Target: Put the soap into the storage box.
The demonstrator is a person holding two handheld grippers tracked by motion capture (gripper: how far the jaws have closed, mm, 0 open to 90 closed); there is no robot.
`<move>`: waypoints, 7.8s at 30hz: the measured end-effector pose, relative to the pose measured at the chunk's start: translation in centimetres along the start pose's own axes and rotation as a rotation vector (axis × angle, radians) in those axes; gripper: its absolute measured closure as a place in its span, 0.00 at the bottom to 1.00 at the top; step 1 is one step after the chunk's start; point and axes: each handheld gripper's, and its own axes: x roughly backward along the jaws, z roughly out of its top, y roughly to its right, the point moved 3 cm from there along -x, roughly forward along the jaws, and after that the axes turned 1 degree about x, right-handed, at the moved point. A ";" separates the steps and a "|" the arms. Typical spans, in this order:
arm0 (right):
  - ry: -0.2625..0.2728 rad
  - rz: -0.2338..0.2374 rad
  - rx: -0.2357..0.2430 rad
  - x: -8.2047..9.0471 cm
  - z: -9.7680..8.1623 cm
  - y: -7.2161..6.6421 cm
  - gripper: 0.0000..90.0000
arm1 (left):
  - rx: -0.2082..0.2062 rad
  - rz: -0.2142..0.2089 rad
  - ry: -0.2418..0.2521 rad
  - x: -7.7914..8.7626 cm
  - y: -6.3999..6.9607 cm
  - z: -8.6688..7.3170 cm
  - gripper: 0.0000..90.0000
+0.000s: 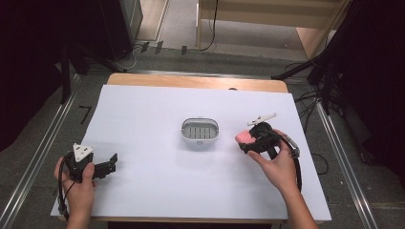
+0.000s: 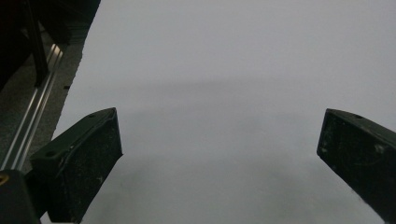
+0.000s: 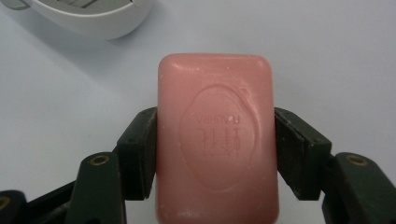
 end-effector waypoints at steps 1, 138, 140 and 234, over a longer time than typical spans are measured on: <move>0.001 0.001 0.012 0.0 0.1 -0.1 0.43 | 0.000 0.000 0.000 0.0 0.0 0.0 0.00; 0.108 0.319 0.685 -5.9 10.6 -6.4 0.43 | 0.005 -0.004 -0.001 0.0 -0.1 0.0 0.00; 0.110 0.319 0.684 -6.1 10.7 -6.3 0.43 | 0.005 -0.004 -0.001 0.0 -0.1 0.0 0.00; 0.253 0.039 -0.040 0.0 -4.9 0.8 0.00 | 0.005 0.001 -0.005 0.0 -0.1 0.0 0.00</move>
